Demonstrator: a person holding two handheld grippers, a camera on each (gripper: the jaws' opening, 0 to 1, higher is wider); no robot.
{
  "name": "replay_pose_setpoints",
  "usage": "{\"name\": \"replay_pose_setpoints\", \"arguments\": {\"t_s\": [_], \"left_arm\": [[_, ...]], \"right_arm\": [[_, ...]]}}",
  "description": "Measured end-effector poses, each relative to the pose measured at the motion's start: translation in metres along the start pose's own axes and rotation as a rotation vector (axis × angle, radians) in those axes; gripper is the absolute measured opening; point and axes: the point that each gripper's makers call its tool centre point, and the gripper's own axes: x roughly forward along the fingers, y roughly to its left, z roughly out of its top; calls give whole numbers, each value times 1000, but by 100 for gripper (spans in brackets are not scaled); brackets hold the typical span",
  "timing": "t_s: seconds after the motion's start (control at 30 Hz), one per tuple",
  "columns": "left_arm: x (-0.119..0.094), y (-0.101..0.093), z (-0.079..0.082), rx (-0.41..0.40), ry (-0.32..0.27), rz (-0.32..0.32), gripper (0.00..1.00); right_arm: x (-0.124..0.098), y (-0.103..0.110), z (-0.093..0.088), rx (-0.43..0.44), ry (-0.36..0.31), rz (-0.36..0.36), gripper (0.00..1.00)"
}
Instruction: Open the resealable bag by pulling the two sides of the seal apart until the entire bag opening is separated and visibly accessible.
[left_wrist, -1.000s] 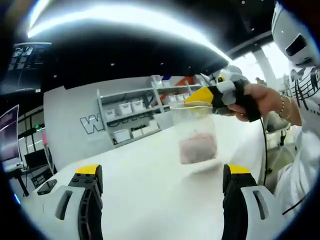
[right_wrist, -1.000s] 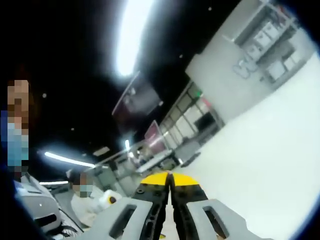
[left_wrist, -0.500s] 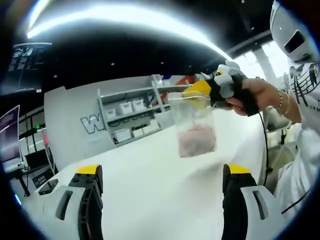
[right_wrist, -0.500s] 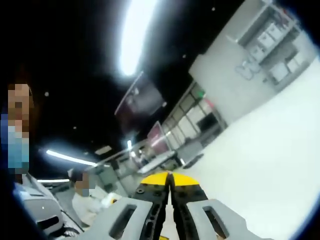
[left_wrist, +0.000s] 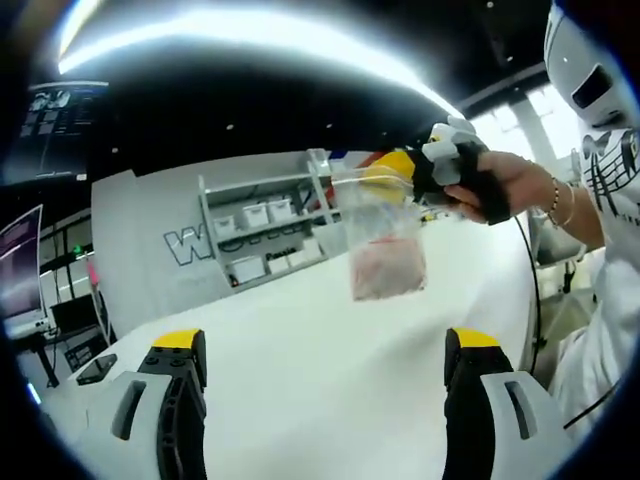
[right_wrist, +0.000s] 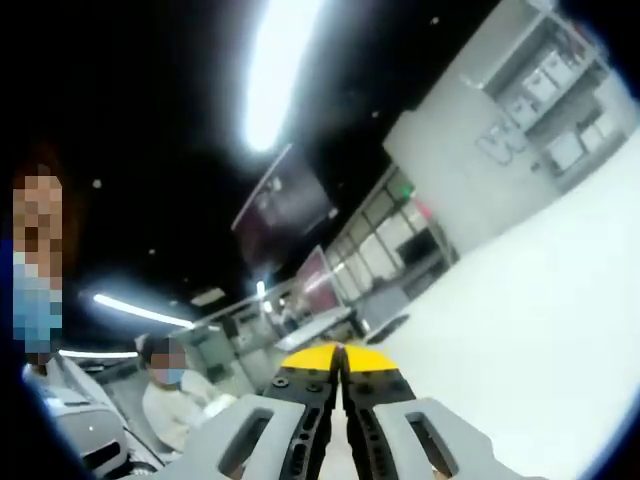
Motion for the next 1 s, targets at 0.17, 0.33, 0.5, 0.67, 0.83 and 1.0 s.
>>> {"name": "replay_pose_setpoints", "arguments": {"t_s": [0.17,0.33,0.5,0.67,0.83,1.0], "left_arm": [[-3,3,-2,-35,12,12,98],[-7,11,-1,-88,30,32,97],[-10,12,3,-204,5,20,97],[-11,14,1,-233,6,26,95],[-12,13,-4,-243,22,25,94],[-12,12,-7,-225,37,25,94]], "right_arm": [[3,-2,7,-11,-5,-1,0],[6,-6,14,-8,-11,-1,0],[8,-8,18,-17,-10,-5,0],[11,-12,25,-29,-8,-12,0],[14,-15,29,-44,-4,-21,0],[16,-27,34,-49,-6,-47,0]]}}
